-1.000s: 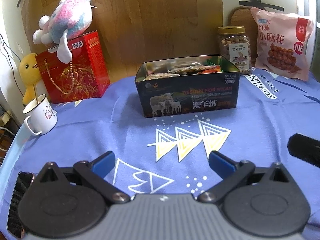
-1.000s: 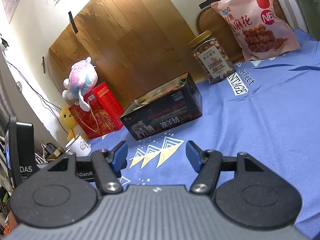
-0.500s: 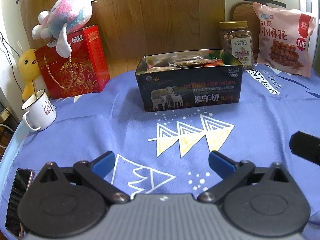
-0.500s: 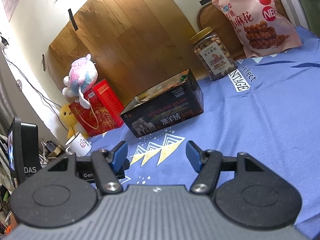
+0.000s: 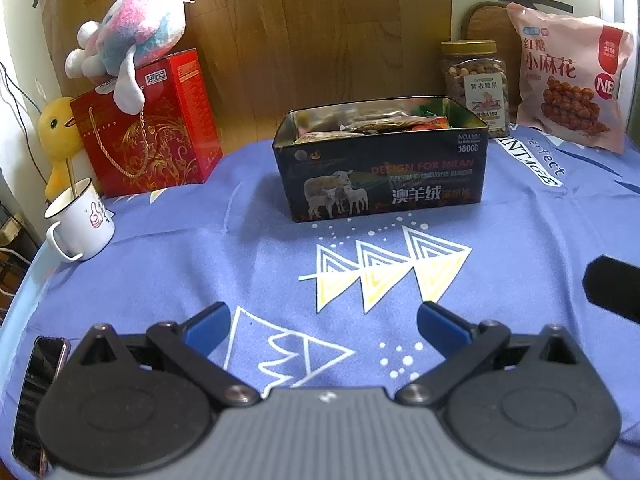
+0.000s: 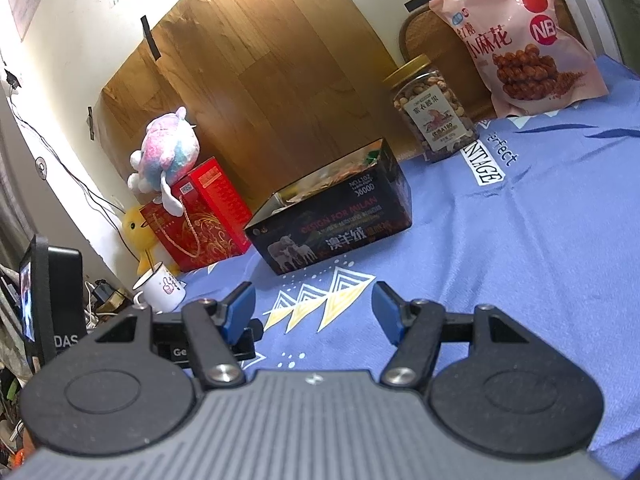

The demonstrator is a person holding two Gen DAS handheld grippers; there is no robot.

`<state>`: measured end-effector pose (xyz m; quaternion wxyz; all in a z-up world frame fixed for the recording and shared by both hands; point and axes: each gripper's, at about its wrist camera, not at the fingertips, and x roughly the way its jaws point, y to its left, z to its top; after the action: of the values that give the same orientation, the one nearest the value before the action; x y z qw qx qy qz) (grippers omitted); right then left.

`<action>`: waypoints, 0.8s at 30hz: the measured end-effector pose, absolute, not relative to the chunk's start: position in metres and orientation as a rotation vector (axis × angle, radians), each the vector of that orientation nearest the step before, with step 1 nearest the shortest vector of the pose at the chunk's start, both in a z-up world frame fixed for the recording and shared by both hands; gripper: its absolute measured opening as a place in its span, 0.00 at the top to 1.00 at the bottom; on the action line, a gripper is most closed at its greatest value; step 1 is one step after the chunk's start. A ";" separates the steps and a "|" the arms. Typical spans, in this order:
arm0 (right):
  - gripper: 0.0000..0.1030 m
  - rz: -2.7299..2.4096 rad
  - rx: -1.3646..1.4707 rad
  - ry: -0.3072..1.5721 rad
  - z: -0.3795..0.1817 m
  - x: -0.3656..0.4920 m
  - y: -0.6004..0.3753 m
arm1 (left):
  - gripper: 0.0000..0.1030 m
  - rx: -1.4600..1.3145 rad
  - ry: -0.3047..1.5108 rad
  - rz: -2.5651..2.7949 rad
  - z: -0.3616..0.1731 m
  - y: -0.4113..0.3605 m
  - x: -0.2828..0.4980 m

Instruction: Organize snacks

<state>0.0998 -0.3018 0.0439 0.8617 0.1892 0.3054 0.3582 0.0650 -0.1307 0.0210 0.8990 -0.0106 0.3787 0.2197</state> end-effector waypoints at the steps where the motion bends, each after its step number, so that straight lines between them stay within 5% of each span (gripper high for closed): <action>1: 0.35 0.752 0.395 0.640 0.044 0.100 -0.302 | 0.00 -0.021 0.784 0.454 0.021 -0.131 0.065; 24: 0.35 0.742 0.412 0.639 0.044 0.101 -0.307 | 0.00 -0.005 0.788 0.460 0.025 -0.138 0.068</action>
<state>0.1015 -0.3067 0.0435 0.8622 0.1964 0.3048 0.3537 0.0683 -0.1378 0.0253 0.8977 -0.0026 0.3805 0.2220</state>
